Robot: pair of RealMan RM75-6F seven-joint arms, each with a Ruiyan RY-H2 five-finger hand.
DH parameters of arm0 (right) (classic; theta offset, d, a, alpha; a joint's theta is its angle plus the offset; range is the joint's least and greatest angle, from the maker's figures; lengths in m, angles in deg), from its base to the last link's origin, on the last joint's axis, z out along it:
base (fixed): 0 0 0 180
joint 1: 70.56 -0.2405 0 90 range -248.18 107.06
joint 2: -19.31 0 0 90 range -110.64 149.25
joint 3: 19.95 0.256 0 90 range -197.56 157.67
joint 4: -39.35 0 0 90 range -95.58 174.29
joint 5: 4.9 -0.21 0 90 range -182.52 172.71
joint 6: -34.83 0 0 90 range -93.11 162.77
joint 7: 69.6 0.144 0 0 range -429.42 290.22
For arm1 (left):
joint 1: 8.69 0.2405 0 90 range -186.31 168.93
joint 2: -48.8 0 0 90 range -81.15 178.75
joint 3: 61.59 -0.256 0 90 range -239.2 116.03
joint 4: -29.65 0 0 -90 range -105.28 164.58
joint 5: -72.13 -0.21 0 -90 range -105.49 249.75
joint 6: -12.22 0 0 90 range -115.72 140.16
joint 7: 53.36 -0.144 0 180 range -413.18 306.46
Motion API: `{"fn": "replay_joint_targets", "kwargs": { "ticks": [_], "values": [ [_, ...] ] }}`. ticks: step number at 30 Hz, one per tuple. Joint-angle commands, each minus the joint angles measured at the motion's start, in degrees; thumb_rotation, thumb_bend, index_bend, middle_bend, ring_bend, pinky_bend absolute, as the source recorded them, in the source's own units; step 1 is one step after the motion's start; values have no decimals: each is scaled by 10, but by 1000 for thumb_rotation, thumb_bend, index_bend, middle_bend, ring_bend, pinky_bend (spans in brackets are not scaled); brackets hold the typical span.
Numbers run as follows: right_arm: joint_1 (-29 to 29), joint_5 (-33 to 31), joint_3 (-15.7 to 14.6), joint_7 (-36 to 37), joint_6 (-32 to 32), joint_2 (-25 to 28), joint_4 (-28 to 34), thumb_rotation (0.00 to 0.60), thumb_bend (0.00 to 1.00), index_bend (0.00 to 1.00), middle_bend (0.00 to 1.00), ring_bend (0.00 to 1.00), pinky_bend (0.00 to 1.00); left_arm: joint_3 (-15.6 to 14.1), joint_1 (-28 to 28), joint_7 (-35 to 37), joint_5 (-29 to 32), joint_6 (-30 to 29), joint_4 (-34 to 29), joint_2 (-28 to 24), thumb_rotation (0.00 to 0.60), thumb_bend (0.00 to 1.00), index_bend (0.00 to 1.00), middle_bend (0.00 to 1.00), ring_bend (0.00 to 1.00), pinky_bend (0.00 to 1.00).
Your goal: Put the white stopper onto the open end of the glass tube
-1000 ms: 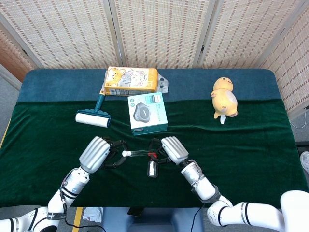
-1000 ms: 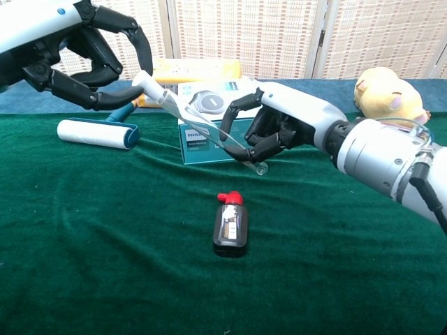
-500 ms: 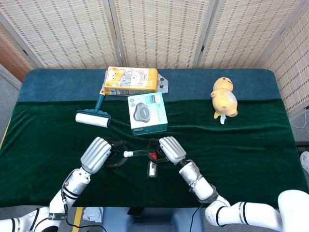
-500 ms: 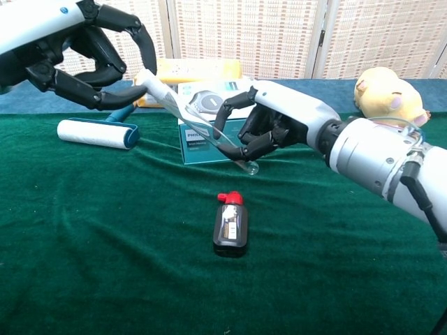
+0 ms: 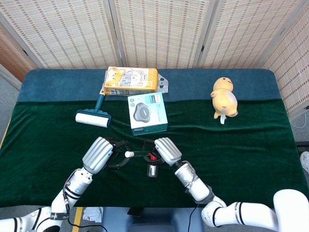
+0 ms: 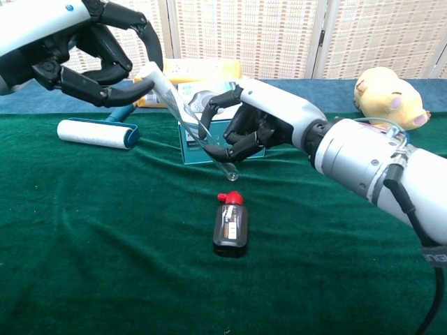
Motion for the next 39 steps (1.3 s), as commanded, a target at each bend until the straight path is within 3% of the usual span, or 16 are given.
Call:
{"fn": "replay_joint_targets", "kwargs": {
  "ticks": [1,4,7,9,12,25,35,39],
  "values": [
    [0,-2,0,-3,0,-1,0,562,793,920,1000,1000,1000,0,0,0,2,1,1,0,600,629,649,990,847,714],
    [0,-5,-1,-7,-1,1,1,563,793,921,1000,1000,1000,-2,0,-1,3,4,1,-2,600,627,610,990,847,714],
    [2,-10,-4,-15,-3,7,4,562,794,920,1000,1000,1000,-5,-1,-11,12,17,-6,-13,600,555,341,990,841,714],
    [4,-14,-6,-25,-3,16,8,562,794,920,1000,1000,1000,-6,-1,-21,19,24,-12,-21,600,449,127,990,831,713],
    [8,-23,-9,-42,-4,33,16,562,795,921,1000,1000,1000,-8,-2,-28,35,41,-24,-38,600,379,17,990,811,708],
    [18,-85,-27,-139,-11,85,-17,562,799,921,1000,1000,1000,-19,25,-7,47,22,-12,-68,600,347,0,985,800,706],
    [27,-93,-45,-146,-14,45,-117,557,800,920,1000,1000,1000,-40,55,19,32,-2,-10,-91,600,347,0,981,801,705],
    [30,-96,-47,-142,-18,28,-144,554,799,865,1000,1000,1000,-41,61,28,31,-5,-6,-89,600,347,0,982,802,705]
  ]
}}
